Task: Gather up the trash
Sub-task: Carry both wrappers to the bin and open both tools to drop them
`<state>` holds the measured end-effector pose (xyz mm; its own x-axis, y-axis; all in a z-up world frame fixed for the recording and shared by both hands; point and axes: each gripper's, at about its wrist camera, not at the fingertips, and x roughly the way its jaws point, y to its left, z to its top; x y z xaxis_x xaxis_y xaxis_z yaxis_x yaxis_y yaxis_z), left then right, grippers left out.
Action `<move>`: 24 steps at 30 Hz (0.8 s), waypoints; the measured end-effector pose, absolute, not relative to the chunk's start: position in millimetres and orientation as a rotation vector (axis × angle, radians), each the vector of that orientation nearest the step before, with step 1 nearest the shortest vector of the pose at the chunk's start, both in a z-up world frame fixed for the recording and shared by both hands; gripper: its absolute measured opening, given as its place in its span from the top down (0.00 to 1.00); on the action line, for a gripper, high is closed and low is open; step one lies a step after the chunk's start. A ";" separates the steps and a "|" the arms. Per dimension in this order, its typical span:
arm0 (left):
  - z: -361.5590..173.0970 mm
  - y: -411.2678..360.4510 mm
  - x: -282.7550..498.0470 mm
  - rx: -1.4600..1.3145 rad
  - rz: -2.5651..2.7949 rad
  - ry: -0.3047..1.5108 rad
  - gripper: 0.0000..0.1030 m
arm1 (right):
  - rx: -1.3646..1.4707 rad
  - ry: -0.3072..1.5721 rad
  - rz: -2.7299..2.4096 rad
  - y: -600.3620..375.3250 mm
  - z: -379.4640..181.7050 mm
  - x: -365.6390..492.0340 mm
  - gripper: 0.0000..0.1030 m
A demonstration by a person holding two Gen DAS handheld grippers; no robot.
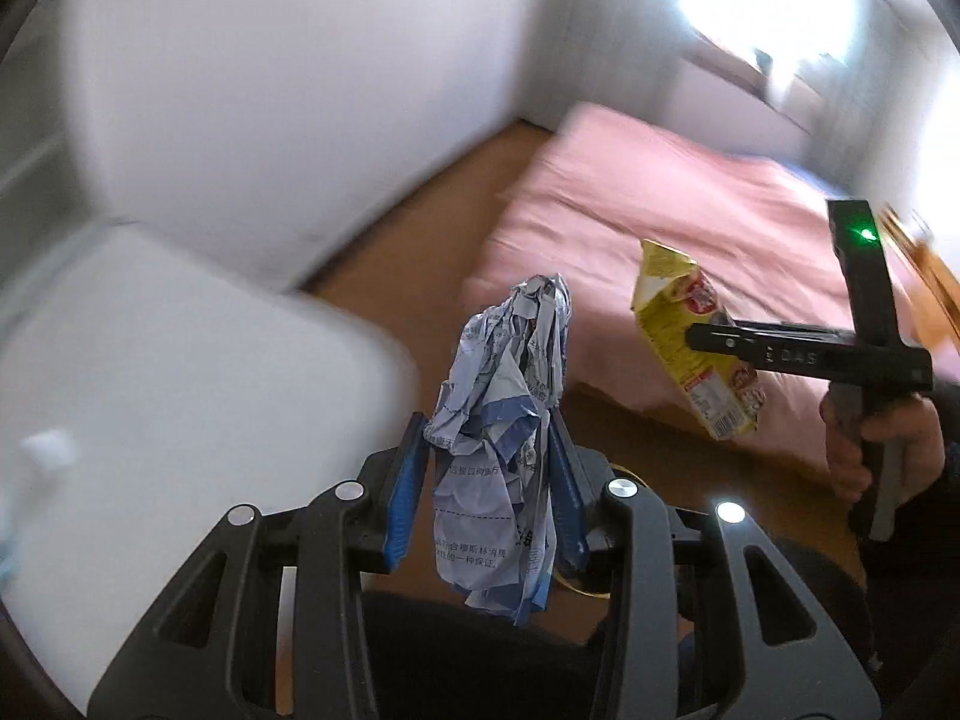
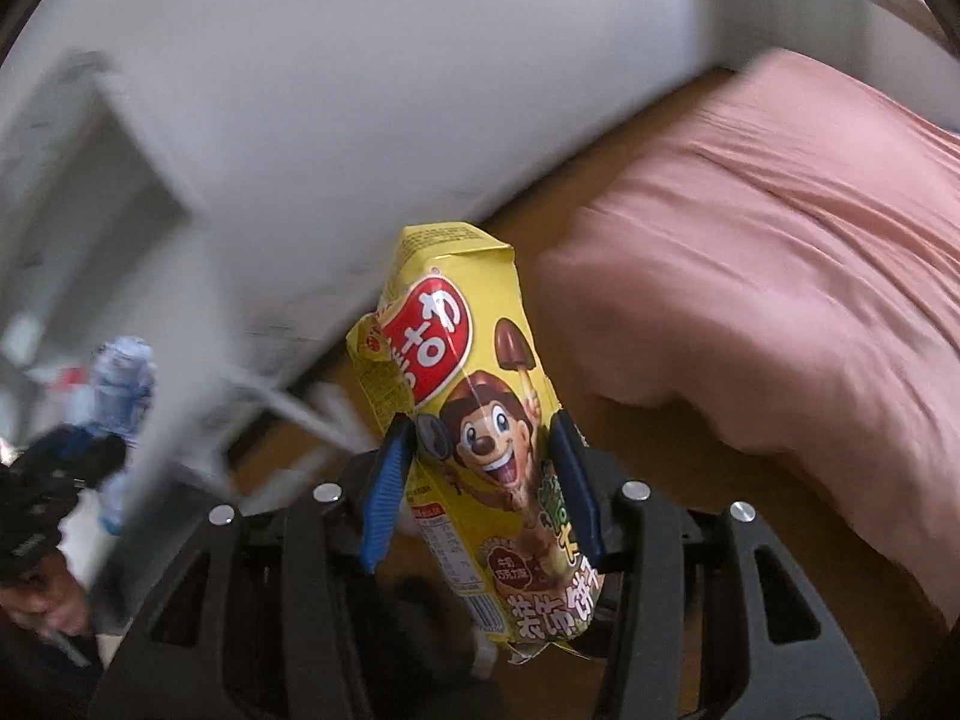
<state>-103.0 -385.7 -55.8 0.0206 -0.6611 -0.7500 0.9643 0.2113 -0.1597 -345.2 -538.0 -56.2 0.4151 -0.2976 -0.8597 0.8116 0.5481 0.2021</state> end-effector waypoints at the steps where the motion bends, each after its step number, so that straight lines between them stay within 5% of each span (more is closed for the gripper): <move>1: -69.4 -401.8 -116.1 0.488 -1.367 0.848 0.63 | 0.706 0.900 -0.810 -544.3 -69.2 -365.1 0.54; 13: -223.2 -514.6 -221.9 0.830 -1.522 1.081 0.63 | 0.986 1.146 -0.881 -551.9 -213.0 -477.7 0.54; 20: -275.3 -537.3 -253.7 0.914 -1.521 1.171 0.63 | 1.041 1.195 -0.867 -553.7 -241.1 -489.1 0.53; 24: -286.5 -547.9 -258.3 0.927 -1.510 1.178 0.43 | 1.047 1.201 -0.875 -558.4 -246.5 -491.5 0.52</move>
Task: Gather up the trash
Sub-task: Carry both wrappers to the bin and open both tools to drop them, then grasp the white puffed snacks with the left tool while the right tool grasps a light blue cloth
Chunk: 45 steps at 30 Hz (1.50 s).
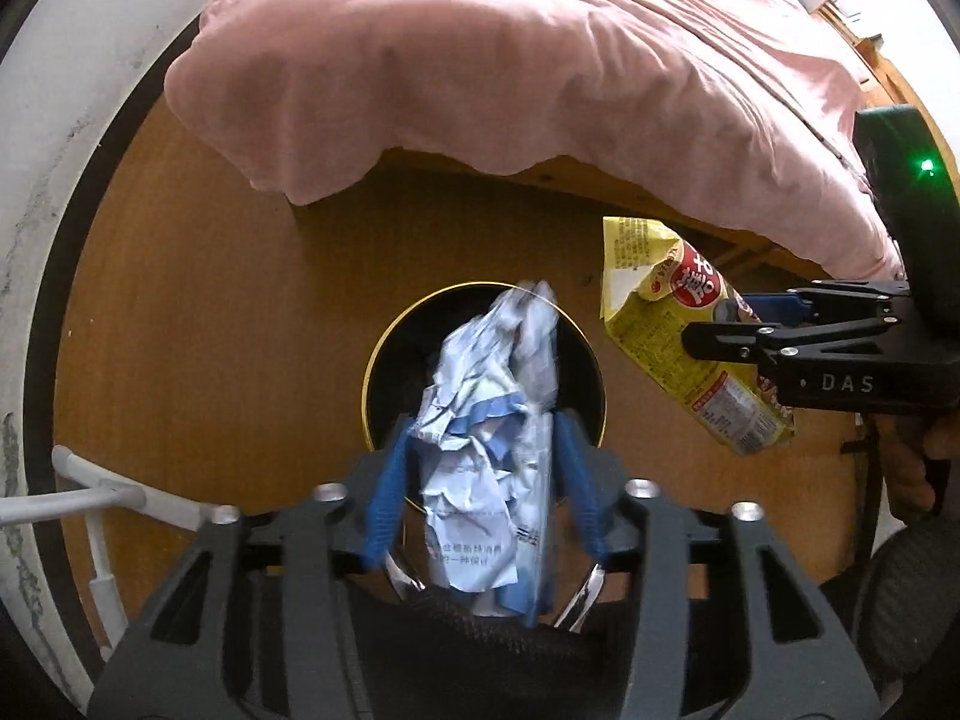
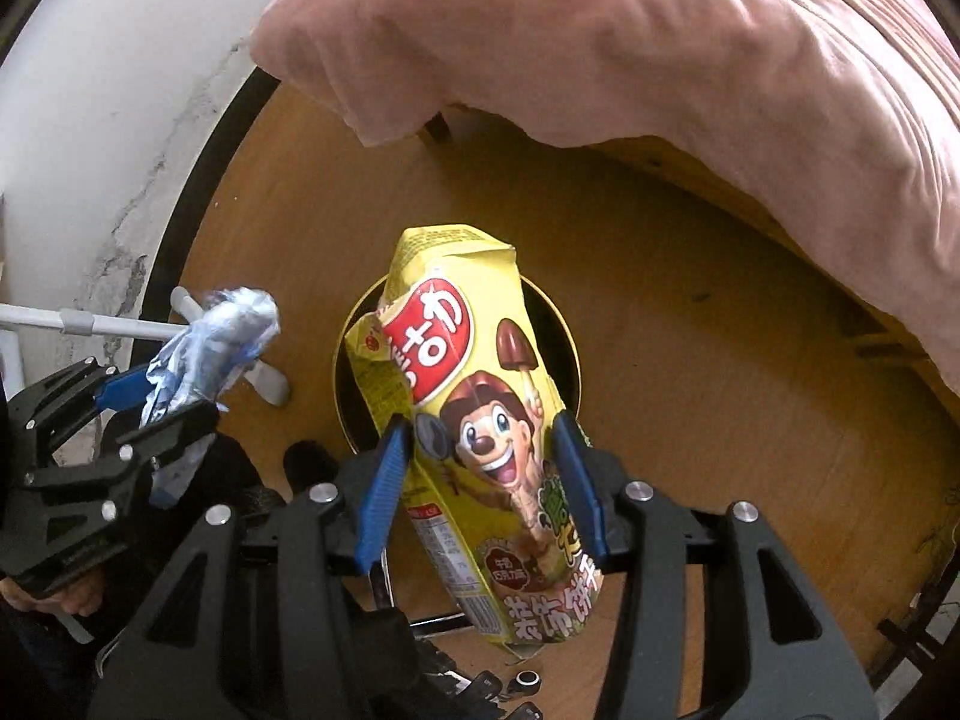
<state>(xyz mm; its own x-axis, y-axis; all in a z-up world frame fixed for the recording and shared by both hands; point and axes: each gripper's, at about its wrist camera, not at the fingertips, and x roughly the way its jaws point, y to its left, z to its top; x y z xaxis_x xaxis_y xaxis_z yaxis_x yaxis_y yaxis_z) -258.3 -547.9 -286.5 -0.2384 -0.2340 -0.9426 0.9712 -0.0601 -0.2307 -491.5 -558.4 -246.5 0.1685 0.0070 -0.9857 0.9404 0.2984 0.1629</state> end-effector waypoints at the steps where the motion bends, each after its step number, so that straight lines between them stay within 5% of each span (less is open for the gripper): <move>1: -287.1 -549.5 -258.8 0.922 -1.509 1.178 0.40 | 1.050 1.202 -0.871 -559.4 -247.6 -490.4 0.52; 12: -251.3 -543.0 -237.9 0.874 -1.521 1.163 0.37 | 1.017 1.236 -0.805 -554.1 -249.6 -465.6 0.46; 15: -229.4 -534.2 -225.2 0.862 -1.527 1.126 0.31 | 0.999 1.243 -0.815 -555.6 -248.7 -457.6 0.33; 18: -201.0 -522.9 -211.6 0.841 -1.518 1.079 0.30 | 0.937 1.267 -0.859 -554.4 -240.1 -449.7 0.32; 26: -114.1 -452.8 -172.1 0.694 -1.452 0.932 0.18 | 0.612 1.171 -0.938 -539.4 -145.3 -401.2 0.32; 36: -17.6 -264.6 -37.6 0.379 -1.032 0.798 0.12 | 0.288 0.864 -0.509 -435.6 -3.6 -176.0 0.25; 45: -17.8 -23.4 57.7 0.120 -0.395 0.847 0.12 | 0.168 0.878 -0.001 -279.7 3.5 7.7 0.25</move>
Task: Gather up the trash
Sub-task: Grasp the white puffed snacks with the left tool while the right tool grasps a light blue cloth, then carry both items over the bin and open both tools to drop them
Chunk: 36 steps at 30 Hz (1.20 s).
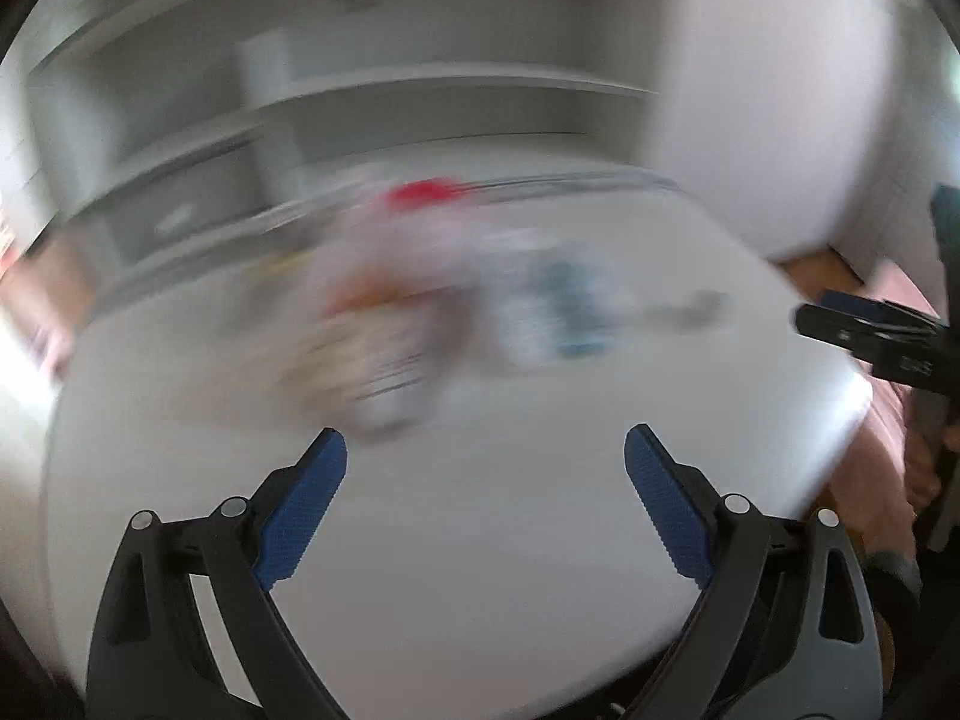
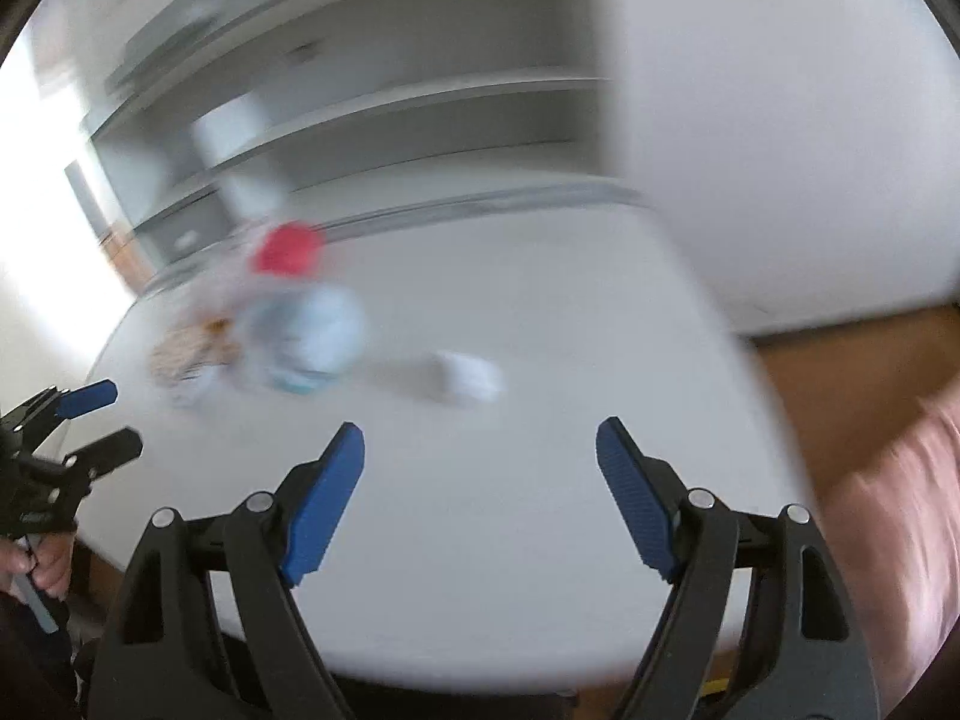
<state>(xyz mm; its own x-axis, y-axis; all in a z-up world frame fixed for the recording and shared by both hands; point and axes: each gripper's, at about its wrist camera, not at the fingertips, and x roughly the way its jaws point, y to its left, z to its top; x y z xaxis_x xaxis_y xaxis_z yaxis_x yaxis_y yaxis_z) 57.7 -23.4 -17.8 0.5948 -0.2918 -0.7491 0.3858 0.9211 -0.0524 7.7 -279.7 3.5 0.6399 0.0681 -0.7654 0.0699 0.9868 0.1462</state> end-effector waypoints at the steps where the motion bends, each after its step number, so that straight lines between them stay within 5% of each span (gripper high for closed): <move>1: -20.4 -7.1 59.9 0.099 -0.358 0.856 0.12 | 0.138 0.887 0.050 -259.3 0.1 26.1 0.25; 10: -40.5 79.0 55.9 -0.035 -0.210 0.925 0.12 | 0.151 0.977 0.111 -224.7 -31.4 102.8 0.26; 13: -38.0 79.1 60.3 -0.030 -0.225 0.921 0.12 | 0.214 1.027 0.114 -233.3 -44.7 116.5 0.37; 14: -38.9 72.7 66.0 -0.028 -0.233 0.920 0.12 | 0.214 1.038 0.114 -232.6 -46.9 117.7 0.50; 15: -38.8 67.6 72.0 -0.024 -0.244 0.919 0.12 | 0.215 1.047 0.118 -230.4 -49.0 118.3 0.74; 17: -39.6 57.9 85.2 -0.015 -0.266 0.917 0.12 | 0.236 1.021 0.126 -231.3 -42.9 112.7 0.86; 30: -46.9 -3.6 157.4 0.065 -0.309 0.910 0.12 | 0.243 0.918 0.136 -245.0 -3.6 48.8 0.88; 32: -50.6 -6.5 160.2 0.070 -0.316 0.919 0.19 | 0.252 0.919 0.124 -251.4 -3.4 39.4 0.88; 34: -54.2 -8.6 161.3 0.064 -0.334 0.937 0.56 | 0.255 0.916 0.105 -260.2 -3.1 28.4 0.88; 36: -53.5 -9.5 158.7 0.064 -0.316 0.949 0.65 | 0.257 0.903 0.082 -272.3 0.0 13.4 0.88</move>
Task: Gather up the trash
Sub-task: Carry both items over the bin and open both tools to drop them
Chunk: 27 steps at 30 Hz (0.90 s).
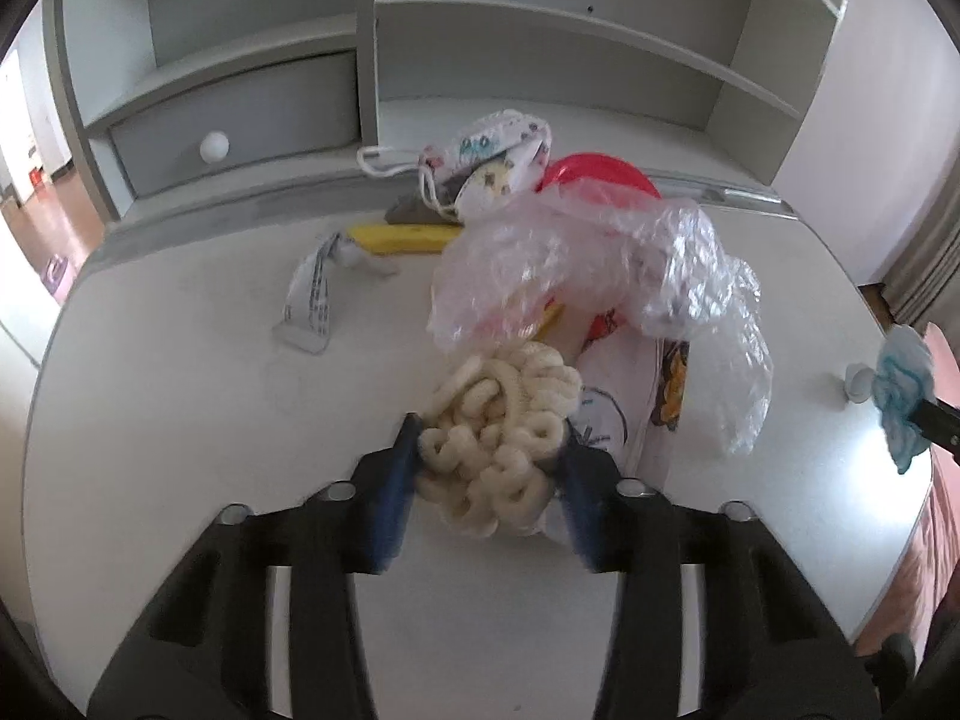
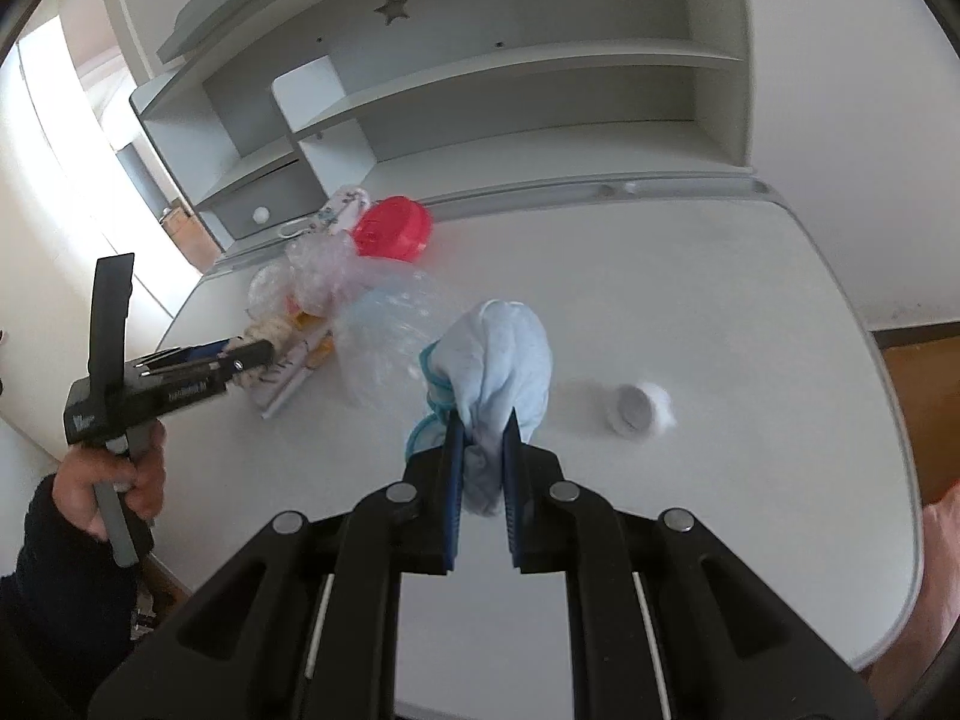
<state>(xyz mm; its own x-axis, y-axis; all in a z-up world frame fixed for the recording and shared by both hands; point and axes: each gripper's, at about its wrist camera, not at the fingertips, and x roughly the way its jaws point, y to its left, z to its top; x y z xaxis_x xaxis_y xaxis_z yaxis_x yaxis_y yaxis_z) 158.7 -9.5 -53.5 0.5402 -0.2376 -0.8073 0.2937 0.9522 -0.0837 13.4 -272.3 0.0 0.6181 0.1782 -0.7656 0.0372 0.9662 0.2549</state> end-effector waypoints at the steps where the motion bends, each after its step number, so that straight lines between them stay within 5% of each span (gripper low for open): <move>1: -51.4 -10.4 156.3 0.074 -0.308 0.944 0.71 | 0.263 0.892 0.065 -280.6 2.0 5.1 0.88; 3: -36.8 -15.6 143.9 0.095 -0.313 0.918 0.80 | 0.283 0.873 0.017 -301.2 5.1 -14.1 0.88; 15: 11.1 -210.5 53.5 0.253 -0.768 0.784 0.81 | 0.514 0.822 -0.508 -468.6 -28.8 -217.9 0.88; 27: -97.2 -455.8 -149.8 0.574 -1.471 0.896 0.81 | 0.776 0.976 -0.884 -537.8 -128.4 -406.2 0.88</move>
